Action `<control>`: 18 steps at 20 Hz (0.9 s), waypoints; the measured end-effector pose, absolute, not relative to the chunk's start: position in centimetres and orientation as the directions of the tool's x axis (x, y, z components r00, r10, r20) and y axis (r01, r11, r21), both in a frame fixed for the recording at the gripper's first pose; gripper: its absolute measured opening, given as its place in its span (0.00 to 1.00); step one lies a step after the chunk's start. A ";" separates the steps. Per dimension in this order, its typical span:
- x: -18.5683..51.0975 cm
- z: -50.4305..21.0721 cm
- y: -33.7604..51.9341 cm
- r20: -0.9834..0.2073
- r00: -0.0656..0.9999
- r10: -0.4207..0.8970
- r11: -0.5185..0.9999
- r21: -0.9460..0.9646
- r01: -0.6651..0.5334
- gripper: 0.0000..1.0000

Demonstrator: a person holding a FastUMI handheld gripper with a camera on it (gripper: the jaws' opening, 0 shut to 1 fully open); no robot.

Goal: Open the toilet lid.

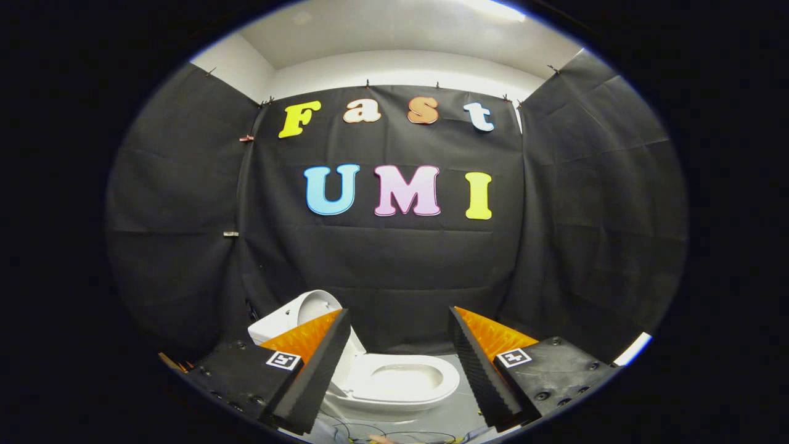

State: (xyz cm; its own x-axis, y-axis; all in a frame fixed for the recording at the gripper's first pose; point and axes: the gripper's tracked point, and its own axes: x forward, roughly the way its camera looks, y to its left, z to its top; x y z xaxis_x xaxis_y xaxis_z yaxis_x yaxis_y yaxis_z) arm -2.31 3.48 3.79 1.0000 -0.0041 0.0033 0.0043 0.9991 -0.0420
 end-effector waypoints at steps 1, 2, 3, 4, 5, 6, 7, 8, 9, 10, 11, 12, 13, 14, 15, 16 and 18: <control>-2.2 3.8 3.5 0.002 1.000 -0.003 0.999 -0.042 0.003 0.99; -2.1 3.9 3.6 0.007 1.000 0.000 0.999 -0.039 0.001 0.99; -1.8 4.6 2.9 0.011 1.000 0.000 0.999 -0.035 0.000 0.99; -1.7 4.7 2.8 0.013 1.000 -0.002 1.000 -0.031 0.003 0.99; -1.6 4.6 2.7 0.014 1.000 -0.006 1.000 -0.027 0.006 0.99; -1.6 4.6 2.7 0.014 1.000 -0.008 1.000 -0.024 0.008 0.99; -1.6 4.7 2.7 0.016 1.000 -0.008 1.000 -0.023 0.008 0.99; -1.7 4.7 2.8 0.018 1.000 -0.007 1.000 -0.025 0.008 0.99; -1.7 4.8 2.9 0.022 1.000 -0.004 1.000 -0.027 0.005 0.99; -1.7 4.9 3.1 0.028 1.000 0.003 1.000 -0.029 -0.003 0.99; -1.8 5.1 3.2 0.031 0.999 0.005 1.000 -0.030 -0.005 0.99; -1.8 5.2 3.1 0.034 0.999 0.003 1.000 -0.030 -0.002 0.99; -1.9 5.2 3.0 0.036 0.999 0.000 1.000 -0.030 0.001 0.99; -1.9 5.2 3.0 0.038 0.999 -0.003 1.000 -0.029 0.004 0.99; -2.0 5.3 3.0 0.040 0.999 -0.004 1.000 -0.027 0.005 0.99; -2.1 5.3 3.0 0.041 0.999 -0.004 1.000 -0.026 0.005 0.99; -2.0 5.3 3.1 0.040 0.999 -0.005 1.000 -0.029 0.007 0.99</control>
State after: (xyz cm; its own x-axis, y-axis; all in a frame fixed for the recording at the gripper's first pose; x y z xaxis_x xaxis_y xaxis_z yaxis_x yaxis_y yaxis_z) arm -1.95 3.12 5.28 0.9992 -0.0054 0.0402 0.0066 0.9996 -0.0290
